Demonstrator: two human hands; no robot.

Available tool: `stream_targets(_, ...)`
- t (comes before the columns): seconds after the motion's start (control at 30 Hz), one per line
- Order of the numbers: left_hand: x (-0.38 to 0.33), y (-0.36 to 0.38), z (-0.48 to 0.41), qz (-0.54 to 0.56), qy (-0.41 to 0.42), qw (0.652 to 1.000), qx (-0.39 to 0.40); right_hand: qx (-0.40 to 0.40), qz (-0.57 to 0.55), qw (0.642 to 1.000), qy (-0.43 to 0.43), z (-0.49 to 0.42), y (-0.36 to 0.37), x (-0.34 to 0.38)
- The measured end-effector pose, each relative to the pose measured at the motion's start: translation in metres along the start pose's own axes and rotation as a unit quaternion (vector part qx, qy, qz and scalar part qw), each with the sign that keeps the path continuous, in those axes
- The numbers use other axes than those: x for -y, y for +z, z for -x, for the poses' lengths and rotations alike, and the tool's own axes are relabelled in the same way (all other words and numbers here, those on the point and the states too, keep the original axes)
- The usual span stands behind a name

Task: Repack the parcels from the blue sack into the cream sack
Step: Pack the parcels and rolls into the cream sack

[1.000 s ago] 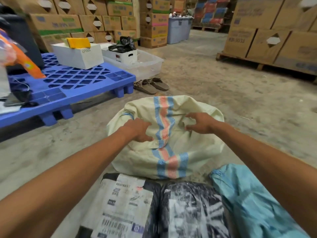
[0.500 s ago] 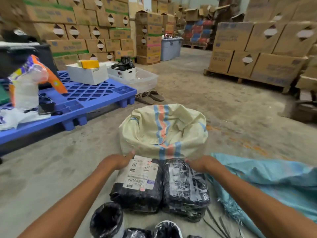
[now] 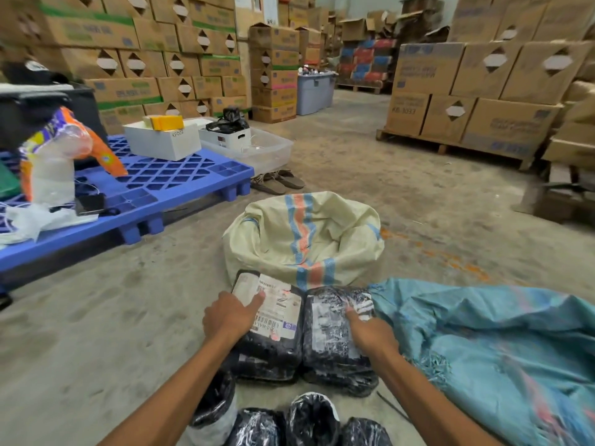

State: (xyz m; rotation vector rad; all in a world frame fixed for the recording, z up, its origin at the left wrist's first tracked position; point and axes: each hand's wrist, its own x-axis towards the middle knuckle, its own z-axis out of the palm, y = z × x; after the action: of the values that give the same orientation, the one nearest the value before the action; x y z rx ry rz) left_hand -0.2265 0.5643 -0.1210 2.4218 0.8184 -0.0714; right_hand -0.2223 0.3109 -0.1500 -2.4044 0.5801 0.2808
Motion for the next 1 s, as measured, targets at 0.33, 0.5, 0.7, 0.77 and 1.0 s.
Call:
stream_targets(0.33, -0.001, -0.01, -0.005, 0.205, -0.01, 0.977, 0.051, -0.141, -0.07, 0.988, 0.0, 0.023, 0.005, -0.001)
stream_targets(0.5, -0.014, -0.027, -0.004, 0.274, -0.011, 0.958, 0.081, -0.11, -0.121, 0.986, -0.045, 0.016, -0.022, 0.009)
stream_targets(0.7, -0.055, -0.071, -0.038, 0.448, -0.05, 0.837, 0.311, 0.086, -0.251, 0.964, -0.009, -0.05, -0.103, 0.045)
stream_targets(0.77, -0.072, -0.074, -0.067, 0.476, -0.071, 0.81, 0.336, 0.167, -0.309, 0.936, 0.017, -0.082, -0.123, 0.066)
stream_targets(1.0, -0.14, -0.015, -0.16, 0.547, -0.13, 0.748, 0.353, 0.287, -0.426, 0.846, 0.145, -0.193, -0.111, 0.128)
